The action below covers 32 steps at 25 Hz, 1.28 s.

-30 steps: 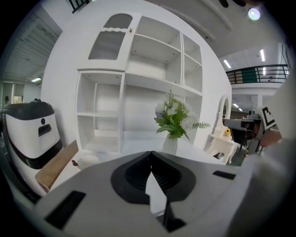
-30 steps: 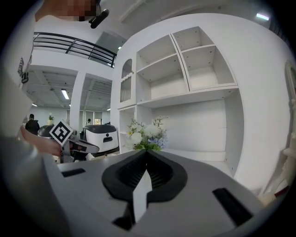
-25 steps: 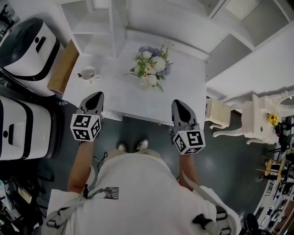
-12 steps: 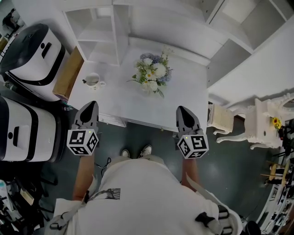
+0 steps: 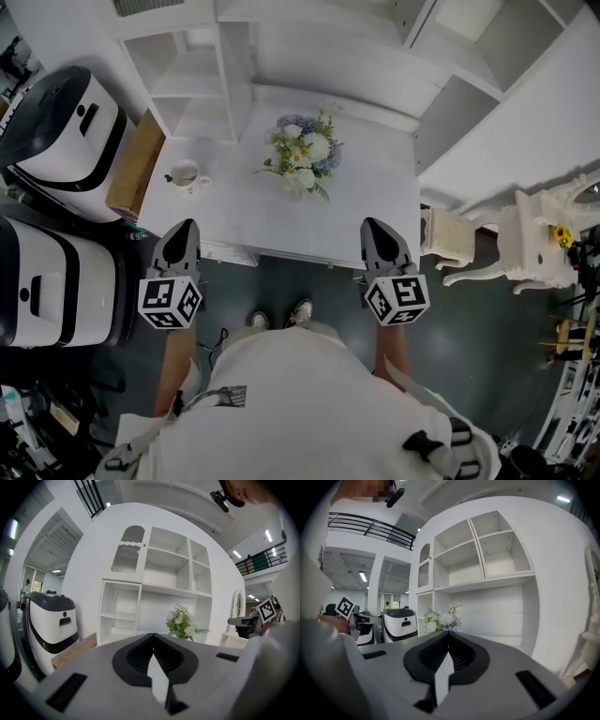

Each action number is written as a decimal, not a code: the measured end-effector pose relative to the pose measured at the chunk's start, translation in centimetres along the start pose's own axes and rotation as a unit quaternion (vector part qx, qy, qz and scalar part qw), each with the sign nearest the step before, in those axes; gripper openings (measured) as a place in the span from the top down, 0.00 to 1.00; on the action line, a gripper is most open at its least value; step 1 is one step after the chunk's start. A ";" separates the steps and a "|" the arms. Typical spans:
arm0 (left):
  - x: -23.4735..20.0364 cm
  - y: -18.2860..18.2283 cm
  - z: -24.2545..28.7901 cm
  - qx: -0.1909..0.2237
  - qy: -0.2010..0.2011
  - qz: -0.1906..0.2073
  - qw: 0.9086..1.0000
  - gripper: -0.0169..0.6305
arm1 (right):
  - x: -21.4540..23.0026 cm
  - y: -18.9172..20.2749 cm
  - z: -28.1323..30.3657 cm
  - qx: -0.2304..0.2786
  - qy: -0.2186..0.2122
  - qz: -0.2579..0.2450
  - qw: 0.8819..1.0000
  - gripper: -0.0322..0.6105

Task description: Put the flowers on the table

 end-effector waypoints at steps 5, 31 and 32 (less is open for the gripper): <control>0.9 0.0 0.2 0.000 0.020 0.001 1.000 0.95 | -0.5 -0.6 -0.2 -0.001 -0.001 -0.011 1.000 0.93; 0.5 1.2 -0.9 0.003 0.058 -0.023 0.998 0.95 | -5.0 0.1 -0.7 -0.018 0.005 -0.040 0.999 0.94; 0.3 1.3 -1.0 0.003 0.060 -0.025 0.998 0.95 | -5.3 0.2 -0.8 -0.019 0.005 -0.039 0.999 0.94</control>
Point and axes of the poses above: the fingertips, and each gripper's own axes: z forward along the fingers, x to its right, y out of its underside, the point moved 9 cm from there along -z, backward along the fingers, and after that the axes turned 13 degrees about -y, right-handed, at the moved point
